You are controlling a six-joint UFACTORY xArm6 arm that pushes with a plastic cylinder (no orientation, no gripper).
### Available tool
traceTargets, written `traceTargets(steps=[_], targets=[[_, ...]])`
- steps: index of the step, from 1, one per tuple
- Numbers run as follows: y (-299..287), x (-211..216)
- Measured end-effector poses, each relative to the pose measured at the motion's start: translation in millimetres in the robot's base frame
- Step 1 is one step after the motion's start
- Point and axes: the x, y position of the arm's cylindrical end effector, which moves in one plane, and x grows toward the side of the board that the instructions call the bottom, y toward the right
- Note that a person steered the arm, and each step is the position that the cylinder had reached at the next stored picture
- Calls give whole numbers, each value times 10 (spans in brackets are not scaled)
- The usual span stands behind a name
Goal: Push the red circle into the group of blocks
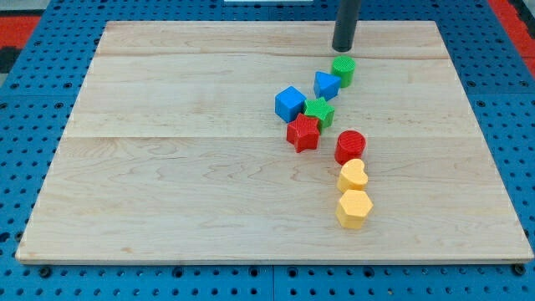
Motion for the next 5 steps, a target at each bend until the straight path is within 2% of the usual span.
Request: traceTargets(steps=[2, 3, 4, 5], targets=[[102, 547], [337, 585], [801, 1034], [1628, 1672]])
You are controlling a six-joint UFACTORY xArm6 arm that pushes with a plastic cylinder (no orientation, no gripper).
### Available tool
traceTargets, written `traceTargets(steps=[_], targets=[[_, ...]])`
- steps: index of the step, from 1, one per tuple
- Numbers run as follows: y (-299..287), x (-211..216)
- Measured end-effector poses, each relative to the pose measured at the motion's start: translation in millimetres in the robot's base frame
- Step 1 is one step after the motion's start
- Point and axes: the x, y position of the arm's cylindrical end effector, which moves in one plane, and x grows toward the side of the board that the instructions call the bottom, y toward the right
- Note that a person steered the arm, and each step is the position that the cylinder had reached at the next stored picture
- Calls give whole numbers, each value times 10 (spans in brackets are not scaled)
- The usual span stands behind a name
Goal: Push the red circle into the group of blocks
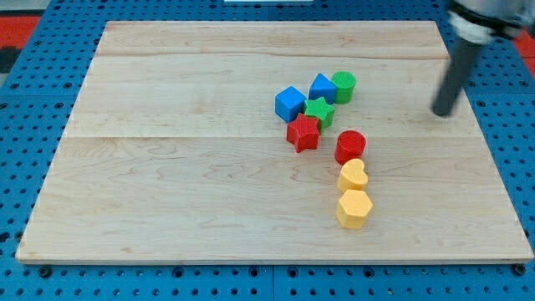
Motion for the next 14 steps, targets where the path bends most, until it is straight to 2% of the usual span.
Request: traceTargets(steps=[1, 2, 3, 4, 5, 6, 8, 10, 12, 14], targets=[[-27, 945], [-430, 1778], [-841, 1867], [-1061, 1399], [-1167, 1668], [-1505, 1490], [-1798, 1788], [-1940, 1060], [-1589, 691], [-1546, 122]])
